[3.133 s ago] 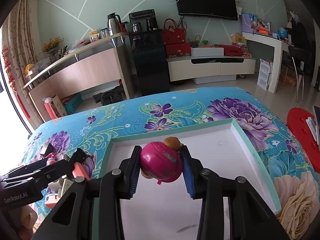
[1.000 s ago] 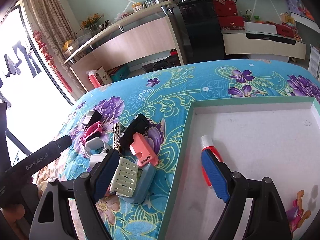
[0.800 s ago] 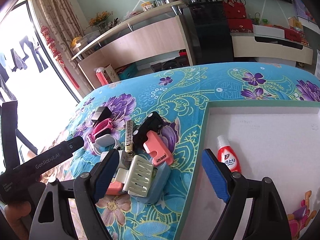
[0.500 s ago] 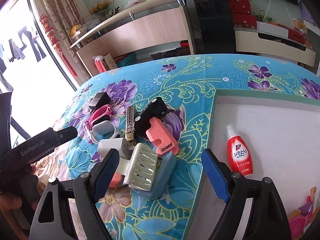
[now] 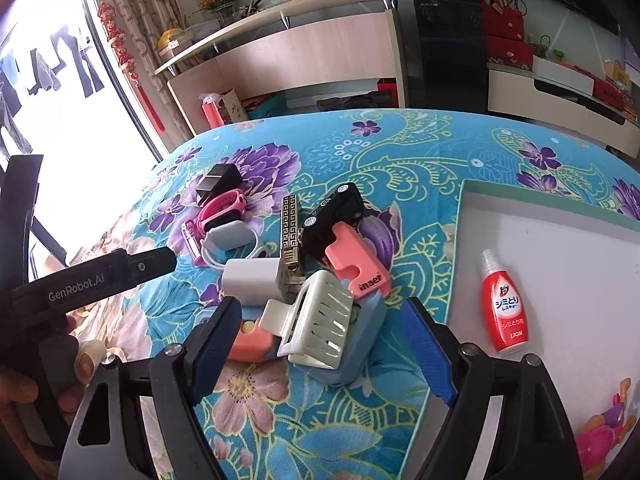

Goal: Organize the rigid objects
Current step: 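Grasp the cream phone stand with the right tool while the left tool grasps the orange slider toy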

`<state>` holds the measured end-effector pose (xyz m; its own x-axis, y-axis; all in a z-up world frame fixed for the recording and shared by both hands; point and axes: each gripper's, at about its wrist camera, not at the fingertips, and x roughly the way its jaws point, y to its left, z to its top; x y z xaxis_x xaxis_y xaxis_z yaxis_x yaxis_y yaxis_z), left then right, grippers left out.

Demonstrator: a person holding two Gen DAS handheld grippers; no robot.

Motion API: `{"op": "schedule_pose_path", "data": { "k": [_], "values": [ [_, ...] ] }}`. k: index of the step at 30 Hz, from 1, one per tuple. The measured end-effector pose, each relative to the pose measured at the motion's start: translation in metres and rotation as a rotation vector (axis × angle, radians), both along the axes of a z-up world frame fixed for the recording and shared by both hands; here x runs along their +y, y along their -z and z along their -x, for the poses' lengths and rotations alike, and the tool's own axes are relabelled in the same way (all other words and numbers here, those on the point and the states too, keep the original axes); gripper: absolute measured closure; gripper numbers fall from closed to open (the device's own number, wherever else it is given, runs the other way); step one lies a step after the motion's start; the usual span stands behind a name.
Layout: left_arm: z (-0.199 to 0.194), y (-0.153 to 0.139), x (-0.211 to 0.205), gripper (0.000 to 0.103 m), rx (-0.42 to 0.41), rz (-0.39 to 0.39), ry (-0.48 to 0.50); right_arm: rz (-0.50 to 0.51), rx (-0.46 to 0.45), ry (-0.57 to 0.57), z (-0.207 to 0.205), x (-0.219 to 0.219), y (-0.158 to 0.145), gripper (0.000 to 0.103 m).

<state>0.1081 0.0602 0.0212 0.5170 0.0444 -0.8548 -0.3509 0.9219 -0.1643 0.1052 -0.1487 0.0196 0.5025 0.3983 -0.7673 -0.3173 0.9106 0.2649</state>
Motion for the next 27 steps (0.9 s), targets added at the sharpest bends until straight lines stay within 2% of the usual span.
{"op": "schedule_pose_path", "data": {
  "k": [4, 8, 12, 17, 21, 27],
  "values": [
    [-0.003, 0.012, -0.002, 0.000, 0.045, 0.022, 0.016, 0.034, 0.025, -0.015, -0.001, 0.007, 0.010, 0.035],
    [-0.004, 0.022, -0.001, 0.000, 0.077, 0.031, 0.010, 0.049, 0.044, 0.000, -0.003, 0.006, 0.016, 0.041],
    [-0.005, 0.026, -0.002, 0.000, 0.089, 0.033, 0.011, -0.013, 0.063, 0.026, -0.007, -0.004, 0.015, 0.047],
    [-0.005, 0.023, -0.006, 0.000, 0.078, 0.047, 0.031, -0.027, 0.077, 0.048, -0.009, -0.009, 0.016, 0.057],
    [-0.005, 0.021, -0.009, 0.000, 0.075, 0.054, 0.049, -0.064, 0.080, 0.048, -0.010, -0.013, 0.015, 0.071],
    [-0.006, 0.018, -0.021, 0.000, 0.053, 0.090, 0.116, -0.079, 0.080, 0.059, -0.010, -0.018, 0.014, 0.072]
  ]
}}
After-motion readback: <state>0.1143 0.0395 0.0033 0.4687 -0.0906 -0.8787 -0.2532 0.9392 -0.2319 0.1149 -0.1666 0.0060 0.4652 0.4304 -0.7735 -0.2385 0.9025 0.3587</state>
